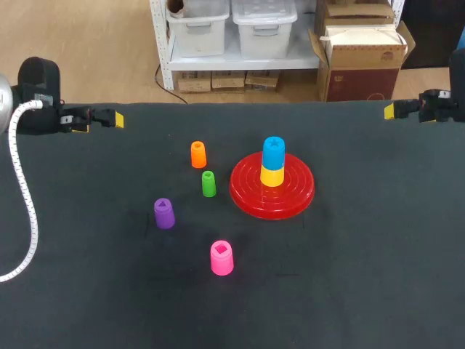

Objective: Pick up and stack the cylinders on the red base in this order: pink,purple,orange,green

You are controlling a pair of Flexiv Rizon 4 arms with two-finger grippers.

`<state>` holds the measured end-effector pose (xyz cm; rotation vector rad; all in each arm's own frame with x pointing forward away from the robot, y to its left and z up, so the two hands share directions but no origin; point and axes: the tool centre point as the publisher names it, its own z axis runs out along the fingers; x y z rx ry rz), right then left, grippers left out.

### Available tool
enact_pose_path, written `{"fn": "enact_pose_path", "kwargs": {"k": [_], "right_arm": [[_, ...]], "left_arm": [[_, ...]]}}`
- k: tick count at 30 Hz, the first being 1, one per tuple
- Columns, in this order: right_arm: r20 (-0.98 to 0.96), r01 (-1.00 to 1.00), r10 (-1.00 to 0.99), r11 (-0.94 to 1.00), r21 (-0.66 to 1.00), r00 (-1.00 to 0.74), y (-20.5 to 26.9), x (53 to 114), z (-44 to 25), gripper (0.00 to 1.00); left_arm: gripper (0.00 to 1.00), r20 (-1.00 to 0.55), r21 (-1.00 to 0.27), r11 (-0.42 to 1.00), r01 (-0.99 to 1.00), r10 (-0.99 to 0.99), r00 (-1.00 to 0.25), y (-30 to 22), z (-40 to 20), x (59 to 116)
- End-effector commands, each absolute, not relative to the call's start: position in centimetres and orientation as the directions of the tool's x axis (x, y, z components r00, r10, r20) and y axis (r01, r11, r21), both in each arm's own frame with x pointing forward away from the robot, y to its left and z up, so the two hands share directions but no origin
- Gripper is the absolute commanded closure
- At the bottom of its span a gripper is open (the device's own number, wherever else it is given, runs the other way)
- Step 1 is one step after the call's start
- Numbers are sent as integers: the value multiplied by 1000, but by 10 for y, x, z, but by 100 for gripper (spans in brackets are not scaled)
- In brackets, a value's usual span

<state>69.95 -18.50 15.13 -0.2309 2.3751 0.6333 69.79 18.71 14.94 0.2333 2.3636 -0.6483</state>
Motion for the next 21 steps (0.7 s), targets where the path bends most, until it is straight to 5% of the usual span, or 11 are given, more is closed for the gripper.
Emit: {"fn": "enact_pose_path", "kwargs": {"k": [1,5,11,21], "right_arm": [[-642,-320,0,867,381,-766,-185,700,151,0],[-642,-320,0,867,381,-766,-185,700,151,0],[-642,-320,0,867,381,-766,-185,700,151,0],[-642,-320,0,867,381,-766,-185,700,151,0]], "left_arm": [[0,-643,-385,865,322,-1,-766,186,150,699],[0,-668,-346,813,469,138,-731,177,161,691],[0,-721,-167,526,834,512,-467,175,186,658],[0,-467,-40,96,995,878,-104,194,175,624]]}}
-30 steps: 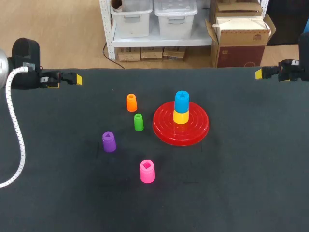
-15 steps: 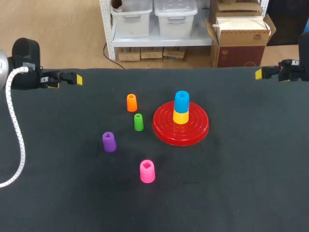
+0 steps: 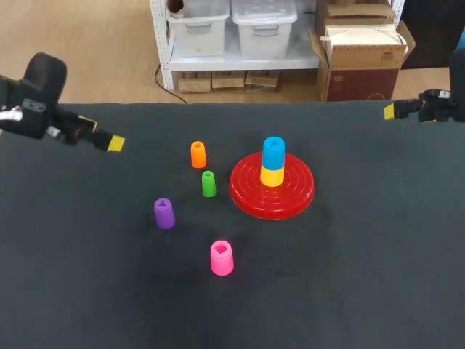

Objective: Pick up and stack the cylinders on the red base in this order: pink,purple,orange,green

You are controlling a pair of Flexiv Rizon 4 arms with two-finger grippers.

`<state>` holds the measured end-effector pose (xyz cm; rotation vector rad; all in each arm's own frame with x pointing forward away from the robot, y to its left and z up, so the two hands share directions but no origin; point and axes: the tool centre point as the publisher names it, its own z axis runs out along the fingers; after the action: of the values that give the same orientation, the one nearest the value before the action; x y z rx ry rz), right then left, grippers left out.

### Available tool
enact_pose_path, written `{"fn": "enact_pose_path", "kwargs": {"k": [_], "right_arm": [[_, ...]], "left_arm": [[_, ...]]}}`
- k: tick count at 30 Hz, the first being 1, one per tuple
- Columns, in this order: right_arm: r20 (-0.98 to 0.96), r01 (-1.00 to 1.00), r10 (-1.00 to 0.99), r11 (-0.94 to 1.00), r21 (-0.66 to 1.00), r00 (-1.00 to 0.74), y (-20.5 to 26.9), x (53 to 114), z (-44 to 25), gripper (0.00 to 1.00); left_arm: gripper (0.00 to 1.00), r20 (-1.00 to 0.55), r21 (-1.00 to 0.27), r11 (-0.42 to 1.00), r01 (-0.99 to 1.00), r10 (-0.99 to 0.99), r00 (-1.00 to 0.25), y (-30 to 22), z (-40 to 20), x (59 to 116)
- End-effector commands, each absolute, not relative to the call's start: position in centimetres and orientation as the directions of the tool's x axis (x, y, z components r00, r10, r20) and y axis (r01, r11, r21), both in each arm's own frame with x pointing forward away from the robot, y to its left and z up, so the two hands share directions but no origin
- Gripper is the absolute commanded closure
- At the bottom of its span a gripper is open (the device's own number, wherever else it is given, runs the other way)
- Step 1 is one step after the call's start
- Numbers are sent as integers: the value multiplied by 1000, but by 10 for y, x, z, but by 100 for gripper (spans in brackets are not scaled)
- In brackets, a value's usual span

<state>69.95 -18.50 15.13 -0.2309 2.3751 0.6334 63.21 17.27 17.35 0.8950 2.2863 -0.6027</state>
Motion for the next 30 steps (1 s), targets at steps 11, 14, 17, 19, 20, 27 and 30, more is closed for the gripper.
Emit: {"fn": "enact_pose_path", "kwargs": {"k": [11,14,17,19,20,27,30], "right_arm": [[-642,-320,0,867,381,-766,-185,700,151,0],[-642,-320,0,867,381,-766,-185,700,151,0],[-642,-320,0,867,381,-766,-185,700,151,0],[-642,-320,0,867,381,-766,-185,700,151,0],[-642,-320,0,867,381,-766,-185,700,151,0],[-642,-320,0,867,381,-766,-185,700,151,0],[-642,-320,0,867,381,-766,-185,700,151,0]], "left_arm": [[0,-346,3,-10,1000,938,11,210,159,648],[0,-356,-7,-10,1000,935,7,211,159,648],[0,-364,-13,-19,1000,931,13,210,160,647],[0,-389,-31,-14,999,921,1,207,162,645],[0,-406,-47,-6,999,914,-14,205,164,643],[0,-533,-143,78,987,834,-143,194,171,634],[0,-585,-179,129,975,783,-211,191,173,633]]}}
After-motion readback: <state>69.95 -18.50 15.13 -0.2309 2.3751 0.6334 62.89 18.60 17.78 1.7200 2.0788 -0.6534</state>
